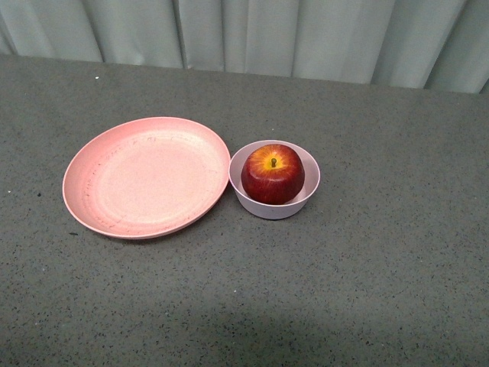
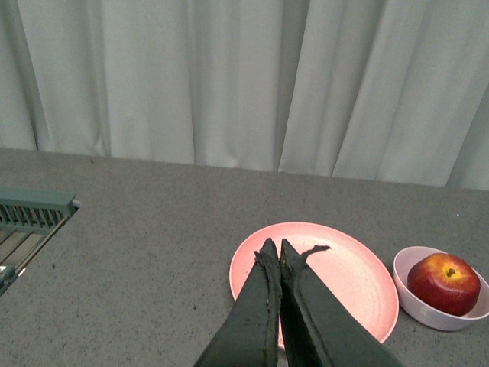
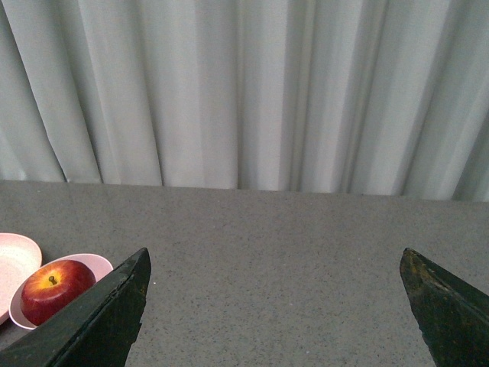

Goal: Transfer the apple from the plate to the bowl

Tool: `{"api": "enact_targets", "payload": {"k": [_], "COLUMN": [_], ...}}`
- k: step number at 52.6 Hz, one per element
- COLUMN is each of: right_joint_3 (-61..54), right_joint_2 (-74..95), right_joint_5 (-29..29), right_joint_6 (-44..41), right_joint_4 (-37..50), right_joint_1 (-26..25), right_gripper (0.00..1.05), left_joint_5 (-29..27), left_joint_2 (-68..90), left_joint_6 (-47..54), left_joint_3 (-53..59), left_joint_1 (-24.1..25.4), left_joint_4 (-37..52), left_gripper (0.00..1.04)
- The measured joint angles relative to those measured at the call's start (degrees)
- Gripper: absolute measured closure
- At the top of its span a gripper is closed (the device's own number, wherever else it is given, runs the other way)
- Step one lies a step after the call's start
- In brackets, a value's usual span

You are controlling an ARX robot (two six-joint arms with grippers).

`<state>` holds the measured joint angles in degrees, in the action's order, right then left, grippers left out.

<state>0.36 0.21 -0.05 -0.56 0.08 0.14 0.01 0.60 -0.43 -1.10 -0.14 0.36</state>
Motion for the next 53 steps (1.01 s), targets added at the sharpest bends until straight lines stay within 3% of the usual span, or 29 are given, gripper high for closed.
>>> {"api": "enact_targets", "payload": {"k": [16,28,31,40,53], "right_joint_3": [0.0,0.0,0.0,0.0,0.0], "right_joint_2": [0.0,0.0,0.0,0.0,0.0], "right_joint_5": [-0.02,-0.02,-0.02,-0.02,-0.02], "right_joint_6": [0.0,0.0,0.0,0.0,0.0], "right_joint_4": [0.02,0.02,0.02,0.02,0.02], "right_joint_1": [0.0,0.0,0.0,0.0,0.0], "right_gripper": [0.09,0.1,0.1,0.1,0.1], "left_joint_5": [-0.02,-0.02,-0.02,-0.02,-0.02], "left_joint_2": [-0.33,-0.33,-0.33,-0.33,-0.33], "left_joint_6": [0.02,0.0,0.0,0.02,0.13], "left_joint_3": [0.0,0.0,0.0,0.0,0.0], "left_joint_1": [0.0,0.0,0.0,0.0,0.0], "left_joint_4": [-0.22,-0.22,-0.22,-0.22,-0.22], "left_gripper": [1.01,0.52,0.45,0.06,0.07]}}
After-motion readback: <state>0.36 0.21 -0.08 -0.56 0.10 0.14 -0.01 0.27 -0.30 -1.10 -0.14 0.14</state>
